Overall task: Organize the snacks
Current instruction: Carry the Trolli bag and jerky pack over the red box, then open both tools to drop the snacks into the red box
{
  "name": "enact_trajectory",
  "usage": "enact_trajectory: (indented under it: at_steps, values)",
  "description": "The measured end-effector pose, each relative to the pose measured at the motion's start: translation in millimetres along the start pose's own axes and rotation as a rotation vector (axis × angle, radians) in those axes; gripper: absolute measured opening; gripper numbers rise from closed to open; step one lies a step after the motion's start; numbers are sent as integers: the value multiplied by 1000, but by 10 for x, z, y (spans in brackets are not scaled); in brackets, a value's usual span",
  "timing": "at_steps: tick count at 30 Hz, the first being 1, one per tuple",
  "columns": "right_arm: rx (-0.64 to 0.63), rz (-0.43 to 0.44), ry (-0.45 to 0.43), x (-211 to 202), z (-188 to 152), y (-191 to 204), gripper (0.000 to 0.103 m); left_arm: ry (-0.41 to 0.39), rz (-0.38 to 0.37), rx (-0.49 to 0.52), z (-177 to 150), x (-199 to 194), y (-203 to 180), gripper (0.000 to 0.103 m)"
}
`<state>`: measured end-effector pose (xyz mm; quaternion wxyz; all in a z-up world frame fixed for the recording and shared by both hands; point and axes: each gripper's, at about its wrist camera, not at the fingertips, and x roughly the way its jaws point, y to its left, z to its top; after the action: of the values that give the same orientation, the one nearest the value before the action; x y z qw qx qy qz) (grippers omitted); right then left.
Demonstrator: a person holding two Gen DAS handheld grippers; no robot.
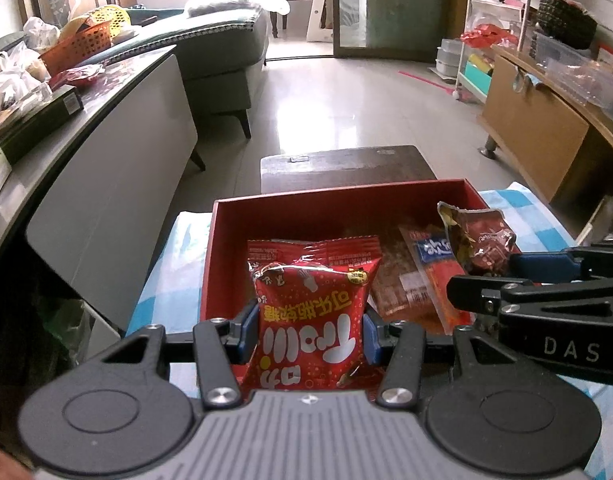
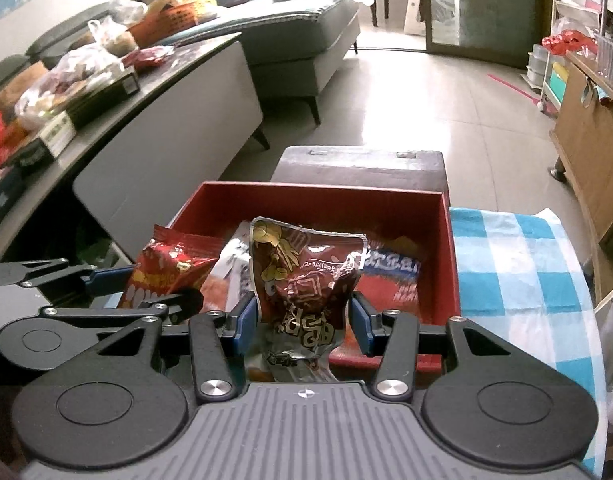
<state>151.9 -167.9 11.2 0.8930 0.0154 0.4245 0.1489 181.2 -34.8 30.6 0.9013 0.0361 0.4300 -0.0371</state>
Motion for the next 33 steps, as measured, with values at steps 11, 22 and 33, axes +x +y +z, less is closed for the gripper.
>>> enact_trajectory:
  at_steps: [11, 22, 33]
  values:
    - [30, -14, 17, 228, 113, -178, 56, 3, 30, 6, 166, 242, -79, 44]
    - [36, -16, 50, 449, 162, -236, 59, 44, 62, 4, 203, 503, -97, 45]
    - [45, -57, 66, 485, 145, -307, 82, 51, 80, 6, 169, 461, -62, 55]
